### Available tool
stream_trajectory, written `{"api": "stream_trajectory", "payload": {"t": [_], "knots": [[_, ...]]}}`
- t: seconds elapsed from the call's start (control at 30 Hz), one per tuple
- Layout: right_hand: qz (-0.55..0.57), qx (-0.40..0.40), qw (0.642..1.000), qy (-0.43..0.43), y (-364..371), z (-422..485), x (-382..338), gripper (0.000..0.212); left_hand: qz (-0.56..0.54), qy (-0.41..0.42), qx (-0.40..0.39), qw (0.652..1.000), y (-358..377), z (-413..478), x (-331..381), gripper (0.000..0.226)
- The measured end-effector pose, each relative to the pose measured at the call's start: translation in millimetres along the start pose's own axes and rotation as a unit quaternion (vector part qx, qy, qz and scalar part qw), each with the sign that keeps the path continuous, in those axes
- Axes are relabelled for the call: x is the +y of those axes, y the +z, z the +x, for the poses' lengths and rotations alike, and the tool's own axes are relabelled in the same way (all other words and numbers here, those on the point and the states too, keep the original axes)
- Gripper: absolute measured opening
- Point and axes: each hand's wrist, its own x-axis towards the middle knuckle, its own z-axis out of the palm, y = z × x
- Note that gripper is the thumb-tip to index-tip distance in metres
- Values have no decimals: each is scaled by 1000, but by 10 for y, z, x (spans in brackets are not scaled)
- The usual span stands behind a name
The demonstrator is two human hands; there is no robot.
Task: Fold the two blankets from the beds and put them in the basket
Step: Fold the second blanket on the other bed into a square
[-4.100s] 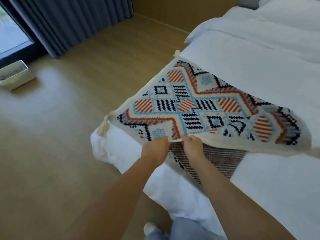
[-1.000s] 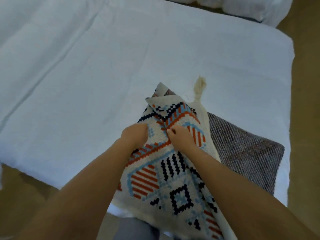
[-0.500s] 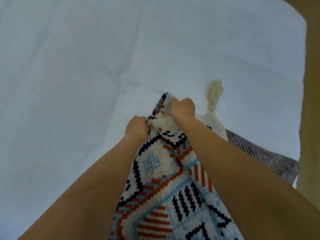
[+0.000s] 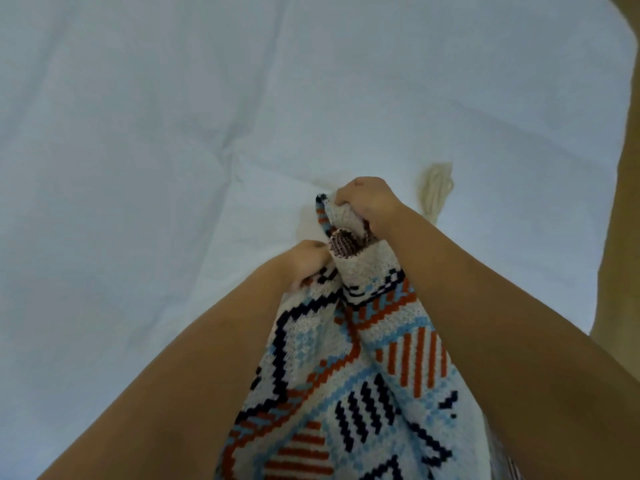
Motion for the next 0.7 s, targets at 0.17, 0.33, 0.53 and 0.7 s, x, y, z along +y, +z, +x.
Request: {"api": "stream_trajectory", "payload": {"t": [0.17,0.33,0.53,0.7], "knots": [[-5,-16,998,-58,-81,1,20,25,-140,65,115,981,-334,-62,156,20],[-70,185,958,-209,-116,39,-67,17,-139,157,368,906,-819,-160,158,23],[-68,-120,978,-156,300,-115,-74,54,66,159,381,908,-624,-133,36,23],[54,82,985,-142,177,-133,238,28,96,211,421,877,-329,-212,-64,26]]}}
